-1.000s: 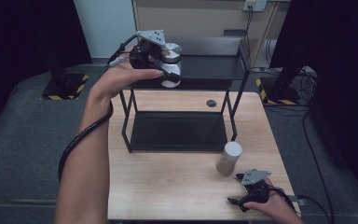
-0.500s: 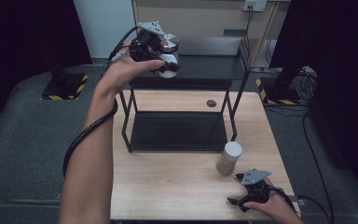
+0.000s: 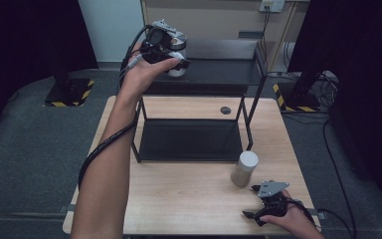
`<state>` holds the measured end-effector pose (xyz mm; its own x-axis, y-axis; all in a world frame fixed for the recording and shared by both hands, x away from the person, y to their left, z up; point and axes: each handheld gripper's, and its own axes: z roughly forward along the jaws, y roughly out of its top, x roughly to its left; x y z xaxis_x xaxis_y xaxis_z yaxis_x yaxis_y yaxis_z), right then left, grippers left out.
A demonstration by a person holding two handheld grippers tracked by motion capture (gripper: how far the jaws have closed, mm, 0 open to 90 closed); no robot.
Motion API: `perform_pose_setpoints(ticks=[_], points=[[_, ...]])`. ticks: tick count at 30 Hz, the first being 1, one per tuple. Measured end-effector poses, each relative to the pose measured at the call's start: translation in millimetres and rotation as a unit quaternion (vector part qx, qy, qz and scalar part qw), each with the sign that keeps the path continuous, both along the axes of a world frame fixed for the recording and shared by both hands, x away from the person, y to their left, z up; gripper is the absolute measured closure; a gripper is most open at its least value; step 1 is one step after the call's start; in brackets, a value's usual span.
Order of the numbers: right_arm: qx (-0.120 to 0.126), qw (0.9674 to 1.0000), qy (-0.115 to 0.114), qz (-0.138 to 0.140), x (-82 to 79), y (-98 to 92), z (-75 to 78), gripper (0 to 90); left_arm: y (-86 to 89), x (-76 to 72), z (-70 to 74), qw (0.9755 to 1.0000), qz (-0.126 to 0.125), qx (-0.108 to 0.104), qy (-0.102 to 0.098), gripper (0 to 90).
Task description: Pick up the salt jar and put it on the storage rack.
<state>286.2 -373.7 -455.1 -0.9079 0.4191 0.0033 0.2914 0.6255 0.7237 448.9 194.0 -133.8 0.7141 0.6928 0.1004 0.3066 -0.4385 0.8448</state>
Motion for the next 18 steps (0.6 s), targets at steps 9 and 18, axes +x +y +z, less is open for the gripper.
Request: perform_pose_setpoints(ticks=[9, 18], points=[[0.0, 1.0, 0.0, 0.0, 0.1, 0.0, 0.0, 1.8, -10.1, 0.8, -6.9, 0.9993, 0.036, 0.008, 0.003, 29.8], [0.0, 1.0, 0.0, 0.0, 0.1, 0.0, 0.0, 1.8, -10.7, 2.6, -9.7, 0.9991, 0.043, -0.002, 0.005, 29.8]])
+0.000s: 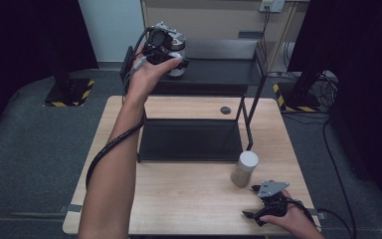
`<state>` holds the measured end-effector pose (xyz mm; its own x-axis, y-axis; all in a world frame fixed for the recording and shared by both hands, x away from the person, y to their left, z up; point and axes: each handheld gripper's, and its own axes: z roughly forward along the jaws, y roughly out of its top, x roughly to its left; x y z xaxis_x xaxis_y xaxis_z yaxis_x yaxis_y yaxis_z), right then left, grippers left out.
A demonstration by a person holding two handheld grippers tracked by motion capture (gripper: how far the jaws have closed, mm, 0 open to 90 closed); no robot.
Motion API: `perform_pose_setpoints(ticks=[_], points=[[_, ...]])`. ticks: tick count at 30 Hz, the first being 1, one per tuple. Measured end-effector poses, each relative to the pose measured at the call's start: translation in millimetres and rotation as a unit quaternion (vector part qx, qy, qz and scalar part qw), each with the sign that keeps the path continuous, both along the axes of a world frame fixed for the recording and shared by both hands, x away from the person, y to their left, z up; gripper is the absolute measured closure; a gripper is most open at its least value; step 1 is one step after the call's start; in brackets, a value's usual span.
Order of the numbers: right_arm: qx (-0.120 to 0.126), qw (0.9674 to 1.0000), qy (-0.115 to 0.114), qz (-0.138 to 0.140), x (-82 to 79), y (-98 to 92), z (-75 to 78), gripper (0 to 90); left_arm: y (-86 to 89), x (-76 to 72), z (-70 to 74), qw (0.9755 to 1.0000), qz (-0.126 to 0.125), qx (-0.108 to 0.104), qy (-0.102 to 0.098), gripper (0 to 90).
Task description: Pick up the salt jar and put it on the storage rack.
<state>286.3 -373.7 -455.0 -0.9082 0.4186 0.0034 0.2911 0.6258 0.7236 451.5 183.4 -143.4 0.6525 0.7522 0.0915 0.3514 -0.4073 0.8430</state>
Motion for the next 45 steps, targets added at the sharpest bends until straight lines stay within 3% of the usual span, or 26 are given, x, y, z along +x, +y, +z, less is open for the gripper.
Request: perform_pose_setpoints(ticks=[6, 17, 25, 27, 30, 33, 45], points=[[0.0, 1.0, 0.0, 0.0, 0.0, 0.0, 0.0, 1.8, -0.8, 1.9, -3.6, 1.0, 0.004, -0.003, 0.005, 29.8], [0.0, 1.0, 0.0, 0.001, 0.3, -0.2, 0.0, 1.8, 6.8, 3.8, -11.3, 0.9993, 0.013, -0.033, 0.012, 29.7], [0.0, 1.0, 0.0, 0.001, 0.3, -0.2, 0.0, 1.8, 7.2, 4.1, -12.1, 0.9994, 0.012, -0.032, 0.01, 29.4], [0.0, 1.0, 0.0, 0.001, 0.2, -0.2, 0.0, 1.8, 7.2, 3.7, -12.6, 0.9995, 0.01, -0.031, 0.007, 23.1], [0.0, 1.0, 0.0, 0.001, 0.2, -0.1, 0.0, 1.8, 8.3, -1.2, -11.1, 0.9995, 0.01, -0.031, 0.0, 16.1], [0.0, 1.0, -0.001, 0.001, 0.2, -0.1, -0.1, 1.8, 7.5, -8.1, -7.4, 0.9998, 0.007, -0.018, -0.008, 10.2], [0.0, 1.0, -0.001, 0.001, 0.1, -0.1, -0.1, 1.8, 14.3, -46.9, 1.2, 0.9993, 0.013, 0.001, -0.034, 6.4]])
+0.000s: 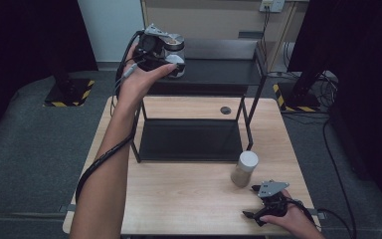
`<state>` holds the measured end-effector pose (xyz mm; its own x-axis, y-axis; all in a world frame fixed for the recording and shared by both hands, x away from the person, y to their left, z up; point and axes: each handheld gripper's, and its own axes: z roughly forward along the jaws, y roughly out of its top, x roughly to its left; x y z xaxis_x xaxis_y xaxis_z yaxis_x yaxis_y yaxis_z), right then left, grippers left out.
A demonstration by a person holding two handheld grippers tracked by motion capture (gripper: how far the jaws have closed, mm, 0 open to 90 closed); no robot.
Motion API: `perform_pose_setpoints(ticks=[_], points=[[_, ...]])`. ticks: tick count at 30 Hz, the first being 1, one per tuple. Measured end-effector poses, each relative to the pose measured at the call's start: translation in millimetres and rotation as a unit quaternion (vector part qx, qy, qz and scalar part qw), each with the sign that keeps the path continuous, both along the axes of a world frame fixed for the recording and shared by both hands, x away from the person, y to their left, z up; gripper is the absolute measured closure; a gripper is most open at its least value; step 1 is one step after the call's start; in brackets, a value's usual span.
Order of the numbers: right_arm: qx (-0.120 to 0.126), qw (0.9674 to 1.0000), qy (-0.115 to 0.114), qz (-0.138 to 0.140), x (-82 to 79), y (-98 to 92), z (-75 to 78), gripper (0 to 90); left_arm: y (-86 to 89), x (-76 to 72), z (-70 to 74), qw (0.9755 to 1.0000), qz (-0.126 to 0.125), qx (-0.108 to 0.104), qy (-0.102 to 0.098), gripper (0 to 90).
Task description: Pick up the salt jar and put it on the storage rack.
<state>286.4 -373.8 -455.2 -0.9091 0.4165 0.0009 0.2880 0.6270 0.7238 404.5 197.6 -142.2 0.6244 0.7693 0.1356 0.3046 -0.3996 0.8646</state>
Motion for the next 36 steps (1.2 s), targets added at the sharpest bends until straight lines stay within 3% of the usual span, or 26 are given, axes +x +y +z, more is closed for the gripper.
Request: perform_pose_setpoints(ticks=[7, 9, 16, 19, 21, 28, 30, 36], points=[[0.0, 1.0, 0.0, 0.0, -0.1, 0.0, 0.0, 1.8, 10.4, -32.2, 1.1, 0.9999, -0.002, 0.004, -0.012, 8.5], [0.0, 1.0, 0.0, 0.0, -0.1, 0.0, -0.1, 1.8, 16.7, -40.7, 1.9, 0.9998, -0.015, -0.001, -0.012, 9.5], [0.0, 1.0, 0.0, 0.0, -0.2, 0.1, 0.0, 1.8, 30.1, -65.6, 0.1, 0.9974, -0.068, 0.019, -0.013, 9.4], [0.0, 1.0, 0.001, -0.001, -0.2, 0.1, -0.1, 1.8, 31.0, -73.3, -8.3, 0.9959, -0.085, 0.026, -0.013, 9.4], [0.0, 1.0, -0.001, 0.0, -0.2, 0.0, -0.1, 1.8, 33.1, -75.4, -16.4, 0.9948, -0.099, 0.02, -0.009, 9.4], [0.0, 1.0, 0.001, -0.001, -0.3, 0.1, 0.0, 1.8, 37.5, -71.7, -49.0, 0.989, -0.148, 0.01, 0.006, 9.4], [0.0, 1.0, 0.0, -0.001, -0.2, 0.0, 0.0, 1.8, 35.6, -71.6, -58.6, 0.9874, -0.157, 0.02, 0.004, 9.1], [0.0, 1.0, 0.0, -0.001, -0.2, 0.0, 0.0, 1.8, 32.0, -67.8, -89.1, 0.9787, -0.203, 0.03, 0.004, 8.9]])
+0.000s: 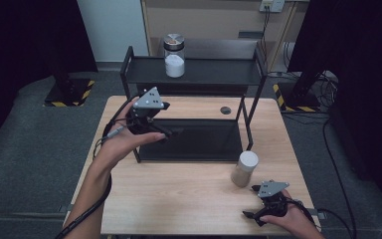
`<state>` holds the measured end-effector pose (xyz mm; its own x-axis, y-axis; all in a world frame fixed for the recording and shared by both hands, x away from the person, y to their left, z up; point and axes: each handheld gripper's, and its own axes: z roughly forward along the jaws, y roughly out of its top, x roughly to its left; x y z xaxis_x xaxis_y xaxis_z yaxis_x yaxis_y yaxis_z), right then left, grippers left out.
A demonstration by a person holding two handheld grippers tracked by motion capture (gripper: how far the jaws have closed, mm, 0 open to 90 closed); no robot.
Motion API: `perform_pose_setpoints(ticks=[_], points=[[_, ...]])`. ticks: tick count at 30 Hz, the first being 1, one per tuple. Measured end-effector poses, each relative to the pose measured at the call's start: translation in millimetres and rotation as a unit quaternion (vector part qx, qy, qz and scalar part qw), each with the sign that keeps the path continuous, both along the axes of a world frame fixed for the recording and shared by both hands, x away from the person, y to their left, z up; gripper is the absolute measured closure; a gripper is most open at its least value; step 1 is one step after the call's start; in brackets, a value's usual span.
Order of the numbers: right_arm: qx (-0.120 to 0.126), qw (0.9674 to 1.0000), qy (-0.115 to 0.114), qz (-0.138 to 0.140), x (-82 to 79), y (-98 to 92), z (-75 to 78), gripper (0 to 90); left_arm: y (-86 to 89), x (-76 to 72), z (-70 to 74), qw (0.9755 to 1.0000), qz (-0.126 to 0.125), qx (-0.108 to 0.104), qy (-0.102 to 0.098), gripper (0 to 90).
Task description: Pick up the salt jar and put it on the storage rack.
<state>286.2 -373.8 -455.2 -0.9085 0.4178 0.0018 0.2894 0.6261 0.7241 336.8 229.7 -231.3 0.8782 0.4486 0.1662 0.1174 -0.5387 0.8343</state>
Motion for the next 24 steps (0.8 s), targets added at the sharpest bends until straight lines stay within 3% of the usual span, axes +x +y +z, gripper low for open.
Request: perform_pose_setpoints(ticks=[9, 14, 24], points=[[0.0, 1.0, 0.0, 0.0, 0.0, 0.0, 0.0, 1.8, -6.0, 1.4, -37.6, 0.9979, -0.063, 0.012, 0.003, 8.8], [0.0, 1.0, 0.0, 0.0, 0.0, -0.1, -0.1, 1.8, -4.9, 1.3, -57.3, 0.9964, -0.084, 0.002, 0.01, 8.5], [0.0, 1.0, 0.0, 0.0, 0.0, 0.0, 0.0, 1.8, -6.4, -1.6, -92.6, 0.9945, -0.1, -0.003, 0.031, 8.2]])
